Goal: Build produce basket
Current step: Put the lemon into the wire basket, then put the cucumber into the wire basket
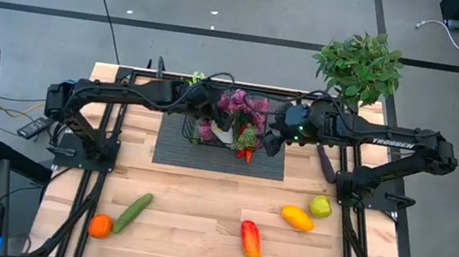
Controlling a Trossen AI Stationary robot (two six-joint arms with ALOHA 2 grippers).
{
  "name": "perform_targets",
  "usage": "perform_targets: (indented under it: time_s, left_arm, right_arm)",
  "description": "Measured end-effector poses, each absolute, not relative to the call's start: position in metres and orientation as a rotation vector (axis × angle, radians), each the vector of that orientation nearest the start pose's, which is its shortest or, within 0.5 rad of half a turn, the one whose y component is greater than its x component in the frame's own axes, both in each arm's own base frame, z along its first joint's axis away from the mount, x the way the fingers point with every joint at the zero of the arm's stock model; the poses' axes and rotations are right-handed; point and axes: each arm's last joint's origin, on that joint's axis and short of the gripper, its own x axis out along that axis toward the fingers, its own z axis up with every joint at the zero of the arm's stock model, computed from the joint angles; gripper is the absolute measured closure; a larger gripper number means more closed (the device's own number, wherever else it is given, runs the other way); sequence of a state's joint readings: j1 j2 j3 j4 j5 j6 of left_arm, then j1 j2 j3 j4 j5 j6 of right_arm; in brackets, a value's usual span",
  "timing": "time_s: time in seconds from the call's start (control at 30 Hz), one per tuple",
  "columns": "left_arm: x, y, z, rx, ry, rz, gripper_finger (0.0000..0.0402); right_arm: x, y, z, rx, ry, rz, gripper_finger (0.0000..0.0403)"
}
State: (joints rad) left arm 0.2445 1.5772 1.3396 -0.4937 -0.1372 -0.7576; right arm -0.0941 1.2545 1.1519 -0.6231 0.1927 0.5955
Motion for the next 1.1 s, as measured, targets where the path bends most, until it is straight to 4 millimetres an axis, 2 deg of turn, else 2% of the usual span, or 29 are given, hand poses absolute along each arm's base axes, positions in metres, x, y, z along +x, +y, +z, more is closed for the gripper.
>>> perform_targets:
  time_s: [0.17,0.3,0.43,0.6,0.73,0.87,1.1]
  left_arm:
    - [0.334,0.094,0.305,-0.707,0.560,0.620,0.0042]
    - [0.333,0.092,0.303,-0.615,0.612,0.574,0.0006]
    - [0.326,0.085,0.302,-0.682,0.724,0.438,0.0011]
    - [0.307,0.073,0.310,-0.781,0.844,0.276,0.0011]
    - [0.289,0.064,0.318,-0.804,0.915,0.274,0.0012]
    - [0.279,0.055,0.325,-0.739,0.934,0.253,0.0012]
    - [0.263,0.029,0.325,-0.797,1.084,0.270,0.0012]
  right_arm:
    - [0.256,-0.021,0.323,0.630,0.660,-0.461,0.0096]
    - [0.251,-0.017,0.319,0.606,0.681,-0.560,0.0096]
    - [0.247,-0.016,0.316,0.662,0.676,-0.673,0.0096]
    - [0.246,-0.011,0.313,0.703,0.706,-0.673,0.0096]
    - [0.241,-0.004,0.305,0.758,0.803,-0.707,0.0096]
    - [0.236,0.007,0.295,0.721,0.937,-0.730,0.0096]
    - [0.234,0.030,0.285,0.751,1.109,-0.650,0.0096]
